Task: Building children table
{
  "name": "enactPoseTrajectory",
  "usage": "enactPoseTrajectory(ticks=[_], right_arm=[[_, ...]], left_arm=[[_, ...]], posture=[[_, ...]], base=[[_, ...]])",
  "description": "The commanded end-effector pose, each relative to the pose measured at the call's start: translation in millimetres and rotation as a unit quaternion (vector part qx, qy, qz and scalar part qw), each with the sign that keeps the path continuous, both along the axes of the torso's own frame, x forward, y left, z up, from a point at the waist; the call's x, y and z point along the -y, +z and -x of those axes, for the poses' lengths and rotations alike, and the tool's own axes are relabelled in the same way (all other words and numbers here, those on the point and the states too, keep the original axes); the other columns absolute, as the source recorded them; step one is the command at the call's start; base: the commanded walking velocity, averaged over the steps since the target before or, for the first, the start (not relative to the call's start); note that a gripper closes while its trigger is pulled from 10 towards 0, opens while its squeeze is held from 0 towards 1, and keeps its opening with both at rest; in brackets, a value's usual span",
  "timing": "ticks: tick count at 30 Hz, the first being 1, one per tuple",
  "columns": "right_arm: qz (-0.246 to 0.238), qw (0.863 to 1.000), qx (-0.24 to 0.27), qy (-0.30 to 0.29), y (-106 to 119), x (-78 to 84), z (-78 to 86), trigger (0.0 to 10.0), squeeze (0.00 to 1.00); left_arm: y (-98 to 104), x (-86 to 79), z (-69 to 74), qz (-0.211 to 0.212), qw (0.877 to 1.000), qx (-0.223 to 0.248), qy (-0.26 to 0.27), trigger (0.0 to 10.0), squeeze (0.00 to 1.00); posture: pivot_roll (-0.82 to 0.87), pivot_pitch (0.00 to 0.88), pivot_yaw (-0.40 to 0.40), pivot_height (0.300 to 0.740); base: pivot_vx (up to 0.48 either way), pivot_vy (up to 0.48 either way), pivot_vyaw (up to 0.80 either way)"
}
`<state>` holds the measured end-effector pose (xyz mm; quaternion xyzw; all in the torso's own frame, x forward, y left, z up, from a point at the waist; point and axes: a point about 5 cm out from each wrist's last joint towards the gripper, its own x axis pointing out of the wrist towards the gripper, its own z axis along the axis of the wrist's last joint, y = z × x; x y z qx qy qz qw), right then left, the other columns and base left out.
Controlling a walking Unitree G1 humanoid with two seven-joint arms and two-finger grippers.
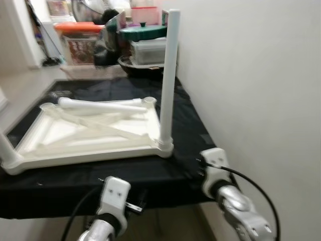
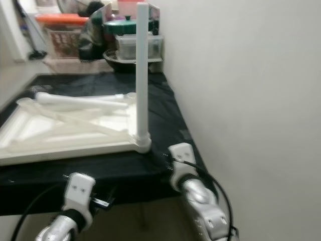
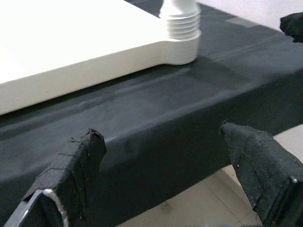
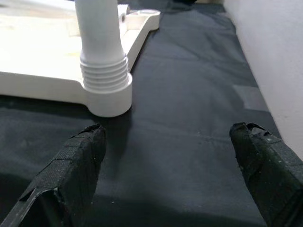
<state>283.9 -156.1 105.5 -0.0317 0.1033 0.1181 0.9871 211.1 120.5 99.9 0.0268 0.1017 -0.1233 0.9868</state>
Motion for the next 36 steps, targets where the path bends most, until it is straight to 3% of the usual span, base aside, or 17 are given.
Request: enactPoseTrajectory(ticks=[1,6,11,15,24,30,36], right_arm=[[-0.011,1.0,0.004,0.008,3.4,-4.2,-5.4,10.0,0.0],[-0.017,1.0,-0.001,0.009,2.8,-4.2,-5.9,10.0,0.0],[-0.019,0.999,-0.008,0.033,0.6,-18.7,5.4,10.0,0.0],[-0.012,1.0,-0.01,0.024,-2.0,-19.8,6.9,10.0,0.0],[0.029,0.998,0.001,-0.056,-0.3,4.0,-7.0,10.0,0.0],[0.035,0.997,0.006,-0.067,2.5,6.9,-9.5,10.0,0.0],[-0.02,1.0,0.004,-0.018,6.5,-0.3,-15.8,10.0,0.0]], left_arm=[[-0.4,1.5,-0.8,-0.01,1.0,0.001,-0.002,10.0,0.0],[0.9,4.2,-0.8,-0.013,1.0,0.006,-0.004,10.0,0.0],[0.4,6.6,0.8,-0.014,1.0,0.003,-0.016,10.0,0.0],[-0.4,6.8,1.0,-0.015,1.0,0.001,-0.021,10.0,0.0],[-0.6,8.4,3.0,-0.015,1.0,-0.001,-0.026,10.0,0.0],[-0.4,7.3,3.7,-0.014,1.0,-0.001,-0.026,10.0,0.0],[0.9,5.6,3.1,-0.017,0.999,-0.001,-0.027,10.0,0.0]], posture=[[0.09,0.0,-0.084,0.74],[0.07,0.0,-0.079,0.74],[0.05,0.0,-0.05,0.74],[0.05,0.0,-0.05,0.74],[0.06,0.0,-0.056,0.74],[0.07,0.0,-0.054,0.74],[0.09,0.0,-0.054,0.74]], base=[[0.0,0.0,0.0],[0.0,0.0,0.0],[0.0,0.0,0.0],[0.0,0.0,0.0],[0.0,0.0,0.0],[0.0,0.0,0.0],[0.0,0.0,0.0]])
